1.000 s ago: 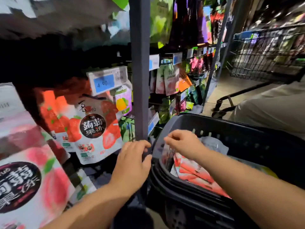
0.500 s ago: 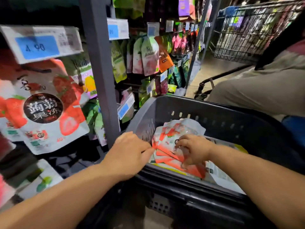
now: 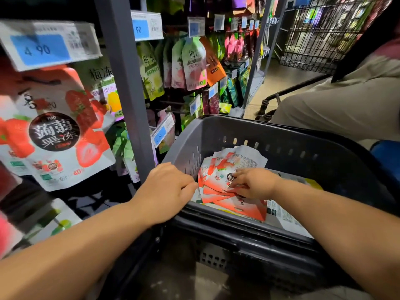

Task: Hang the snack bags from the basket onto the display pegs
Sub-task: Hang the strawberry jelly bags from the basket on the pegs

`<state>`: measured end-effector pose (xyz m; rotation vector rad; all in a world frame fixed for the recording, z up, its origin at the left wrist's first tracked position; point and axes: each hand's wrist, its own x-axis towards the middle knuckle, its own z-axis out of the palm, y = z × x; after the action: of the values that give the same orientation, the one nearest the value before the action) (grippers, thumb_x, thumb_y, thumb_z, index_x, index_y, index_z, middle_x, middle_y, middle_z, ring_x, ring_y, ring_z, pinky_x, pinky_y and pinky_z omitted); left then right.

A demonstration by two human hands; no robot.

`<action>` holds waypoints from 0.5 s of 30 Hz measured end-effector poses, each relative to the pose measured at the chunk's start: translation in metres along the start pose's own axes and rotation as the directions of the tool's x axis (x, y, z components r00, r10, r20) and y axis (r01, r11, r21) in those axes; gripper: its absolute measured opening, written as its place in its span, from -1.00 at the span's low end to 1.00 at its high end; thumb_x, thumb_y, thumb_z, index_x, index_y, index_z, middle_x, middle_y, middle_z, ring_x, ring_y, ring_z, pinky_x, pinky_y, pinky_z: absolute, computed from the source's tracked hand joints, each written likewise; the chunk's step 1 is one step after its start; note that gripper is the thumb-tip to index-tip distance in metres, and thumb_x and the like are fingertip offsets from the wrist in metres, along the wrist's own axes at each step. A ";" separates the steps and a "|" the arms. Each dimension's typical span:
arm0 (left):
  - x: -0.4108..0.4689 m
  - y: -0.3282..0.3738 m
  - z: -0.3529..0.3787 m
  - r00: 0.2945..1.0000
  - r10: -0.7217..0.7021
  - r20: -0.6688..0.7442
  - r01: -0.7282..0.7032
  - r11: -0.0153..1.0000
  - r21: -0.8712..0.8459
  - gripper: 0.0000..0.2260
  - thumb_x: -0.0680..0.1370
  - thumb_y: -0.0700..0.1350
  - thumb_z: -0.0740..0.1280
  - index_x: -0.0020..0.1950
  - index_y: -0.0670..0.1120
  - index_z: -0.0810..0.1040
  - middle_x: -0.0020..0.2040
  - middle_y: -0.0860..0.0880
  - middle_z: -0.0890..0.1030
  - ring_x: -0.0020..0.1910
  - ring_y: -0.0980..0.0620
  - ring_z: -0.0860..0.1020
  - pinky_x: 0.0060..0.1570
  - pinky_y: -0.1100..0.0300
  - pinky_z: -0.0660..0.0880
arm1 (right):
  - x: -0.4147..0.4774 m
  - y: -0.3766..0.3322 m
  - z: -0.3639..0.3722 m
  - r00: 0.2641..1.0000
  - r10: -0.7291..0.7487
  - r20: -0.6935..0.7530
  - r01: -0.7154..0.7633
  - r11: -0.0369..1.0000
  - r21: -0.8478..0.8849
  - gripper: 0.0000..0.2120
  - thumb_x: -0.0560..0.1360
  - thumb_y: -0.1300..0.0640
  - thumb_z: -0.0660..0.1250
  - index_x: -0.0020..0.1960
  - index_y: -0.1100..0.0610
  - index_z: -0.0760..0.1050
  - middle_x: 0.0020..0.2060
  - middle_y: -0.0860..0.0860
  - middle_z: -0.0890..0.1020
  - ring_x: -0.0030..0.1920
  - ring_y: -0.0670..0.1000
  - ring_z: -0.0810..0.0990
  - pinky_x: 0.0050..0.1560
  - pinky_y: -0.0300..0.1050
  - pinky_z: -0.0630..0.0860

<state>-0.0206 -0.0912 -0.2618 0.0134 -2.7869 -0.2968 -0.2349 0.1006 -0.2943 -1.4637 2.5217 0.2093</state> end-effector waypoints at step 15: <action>-0.001 -0.002 0.003 0.999 -0.021 0.026 0.021 0.999 -0.029 -0.60 0.56 0.15 -0.10 -0.38 -0.01 0.22 -0.44 0.01 0.27 -0.31 0.15 0.27 -0.02 0.17 0.27 | -0.006 0.009 -0.035 0.879 0.350 -0.324 0.004 0.675 0.738 -0.82 0.65 0.10 0.23 -0.04 0.08 0.57 -0.12 0.08 0.64 -0.04 0.13 0.62 0.08 0.02 0.54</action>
<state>-0.0210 -0.0927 -0.2650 0.0319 -2.8087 -0.3456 -0.2438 0.1023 -0.2592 -0.9842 2.5607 -1.1120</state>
